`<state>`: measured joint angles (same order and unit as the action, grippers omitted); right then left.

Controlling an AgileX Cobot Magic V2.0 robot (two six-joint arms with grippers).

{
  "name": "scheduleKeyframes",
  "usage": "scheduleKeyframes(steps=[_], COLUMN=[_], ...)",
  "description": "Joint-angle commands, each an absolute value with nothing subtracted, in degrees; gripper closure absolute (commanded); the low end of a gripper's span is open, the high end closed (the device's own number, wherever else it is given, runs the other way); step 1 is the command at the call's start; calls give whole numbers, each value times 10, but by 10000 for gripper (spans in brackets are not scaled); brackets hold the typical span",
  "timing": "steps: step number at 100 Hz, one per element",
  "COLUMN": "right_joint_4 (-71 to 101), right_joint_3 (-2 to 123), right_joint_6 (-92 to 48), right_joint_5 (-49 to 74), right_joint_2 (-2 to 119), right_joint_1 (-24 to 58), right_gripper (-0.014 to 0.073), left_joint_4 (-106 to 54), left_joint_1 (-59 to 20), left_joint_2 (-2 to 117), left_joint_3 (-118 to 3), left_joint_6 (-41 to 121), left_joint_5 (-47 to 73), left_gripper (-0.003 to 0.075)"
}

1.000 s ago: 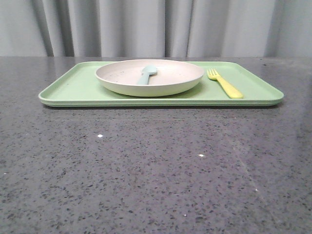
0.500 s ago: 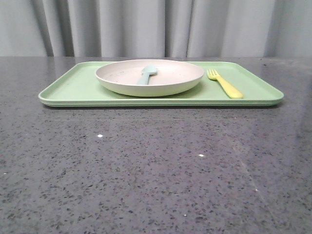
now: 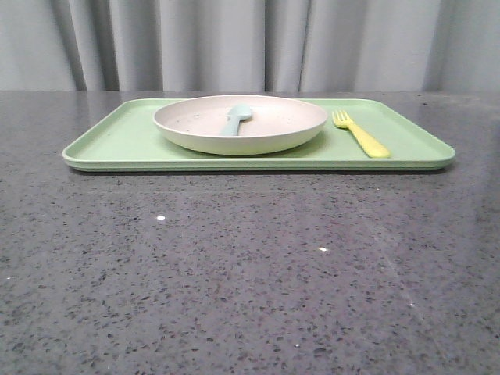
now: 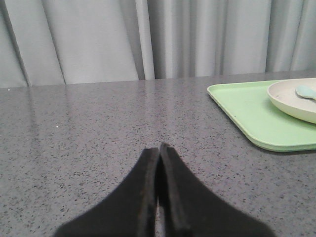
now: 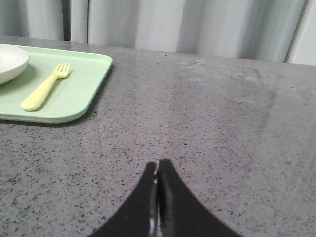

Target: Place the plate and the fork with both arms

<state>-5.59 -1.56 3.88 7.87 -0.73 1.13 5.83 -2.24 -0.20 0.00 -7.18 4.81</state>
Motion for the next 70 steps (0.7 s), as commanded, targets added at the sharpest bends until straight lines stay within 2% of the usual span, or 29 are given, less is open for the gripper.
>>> scheduleKeyframes(steps=[1, 70], right_joint_4=[-49, -48], right_joint_3=[-12, -12], right_joint_6=[29, 5], right_joint_5=[26, 12], right_joint_2=[-19, -19], right_joint_1=[10, 10], right_gripper=[712, 712], left_joint_4=[56, 56], left_joint_1=[-20, -20], left_joint_2=[-20, -20], left_joint_3=[7, 7], left_joint_6=[-74, -74], left_joint_5=[0, 0], left_gripper=[741, 741])
